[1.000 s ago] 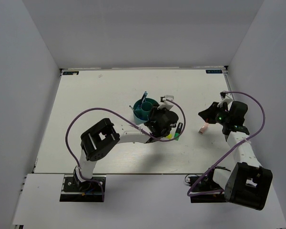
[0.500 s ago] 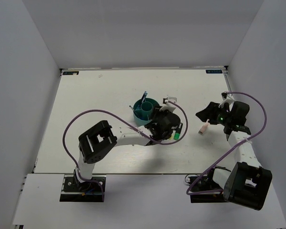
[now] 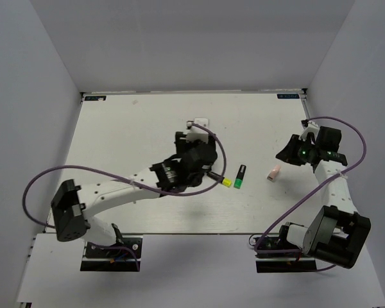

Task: Sort the stationery into containers
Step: Pick up the stapler from the center of the board.

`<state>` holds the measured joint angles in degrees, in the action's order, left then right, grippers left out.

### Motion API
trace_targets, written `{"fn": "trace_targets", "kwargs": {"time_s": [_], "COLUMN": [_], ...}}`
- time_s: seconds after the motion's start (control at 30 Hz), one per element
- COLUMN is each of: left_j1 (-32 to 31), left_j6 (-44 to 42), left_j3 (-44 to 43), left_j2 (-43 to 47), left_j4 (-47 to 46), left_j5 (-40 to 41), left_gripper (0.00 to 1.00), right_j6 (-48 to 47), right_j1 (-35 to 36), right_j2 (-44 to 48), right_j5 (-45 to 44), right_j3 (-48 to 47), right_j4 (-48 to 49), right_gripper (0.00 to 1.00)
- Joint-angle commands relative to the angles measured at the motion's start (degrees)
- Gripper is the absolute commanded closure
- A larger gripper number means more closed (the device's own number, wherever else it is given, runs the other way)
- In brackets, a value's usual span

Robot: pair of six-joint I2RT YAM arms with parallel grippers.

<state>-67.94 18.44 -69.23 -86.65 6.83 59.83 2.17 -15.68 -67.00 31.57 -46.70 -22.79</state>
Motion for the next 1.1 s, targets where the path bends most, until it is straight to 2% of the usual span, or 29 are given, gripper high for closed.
{"fn": "trace_targets", "kwargs": {"time_s": [0.0,0.03,0.07,0.1,0.17,0.23,0.27,0.33,0.37,0.47,0.7,0.87,1.07], "left_j1": [4.2,5.7,6.8,7.5,10.8,12.3,14.7,18.0,20.3,26.9,38.5,42.6,43.7], "left_j6": [14.3,14.8,15.6,15.6,15.7,15.1,15.3,15.5,15.6,15.5,14.3,13.7,13.7], "left_j3": [0.3,0.9,1.1,1.4,3.5,8.6,9.8,15.3,20.2,25.8,31.5,32.8,32.8], "left_j2": [7.0,9.5,11.9,14.2,17.7,22.1,27.2,30.5,35.0,39.4,44.1,44.8,44.9], "left_j4": [24.5,28.5,33.0,34.8,41.1,43.3,43.4,42.7,42.3,41.5,40.2,39.3,39.3], "left_j5": [-8.0,-9.7,-13.4,-15.0,-19.2,-21.9,-22.1,-23.3,-24.0,-29.0,-39.3,-44.2,-45.8], "left_gripper": [0.20,0.16,0.08,0.06,0.02,0.00,0.00,0.00,0.00,0.00,0.00,0.00,0.00], "right_j6": [-4.1,-5.1,-5.2,-6.2,-6.2,-6.5,-6.5,-5.6,-5.3,-3.3,1.8,2.8,4.8], "right_j1": [0.1,0.2,0.3,0.4,1.1,1.9,2.3,3.3,3.8,5.9,8.7,10.3,11.9], "right_j2": [-3.0,-3.7,-4.3,-5.8,-6.6,-7.3,-7.6,-8.8,-9.4,-13.6,-16.6,-19.1,-23.7], "right_j5": [-5.4,-6.3,-9.7,-10.4,-14.6,-16.2,-18.7,-20.1,-22.1,-23.6,-26.0,-28.1,-30.1], "right_j3": [-5.9,-6.6,-7.9,-8.8,-9.5,-9.6,-9.6,-9.4,-9.3,-10.4,-10.7,-11.2,-12.4], "right_j4": [-11.4,-12.5,-14.5,-15.4,-16.9,-17.5,-17.4,-17.4,-17.3,-18.4,-15.8,-15.2,-14.7], "right_gripper": [0.78,0.76,0.69,0.66,0.58,0.55,0.52,0.48,0.48,0.45,0.44,0.44,0.44]}}
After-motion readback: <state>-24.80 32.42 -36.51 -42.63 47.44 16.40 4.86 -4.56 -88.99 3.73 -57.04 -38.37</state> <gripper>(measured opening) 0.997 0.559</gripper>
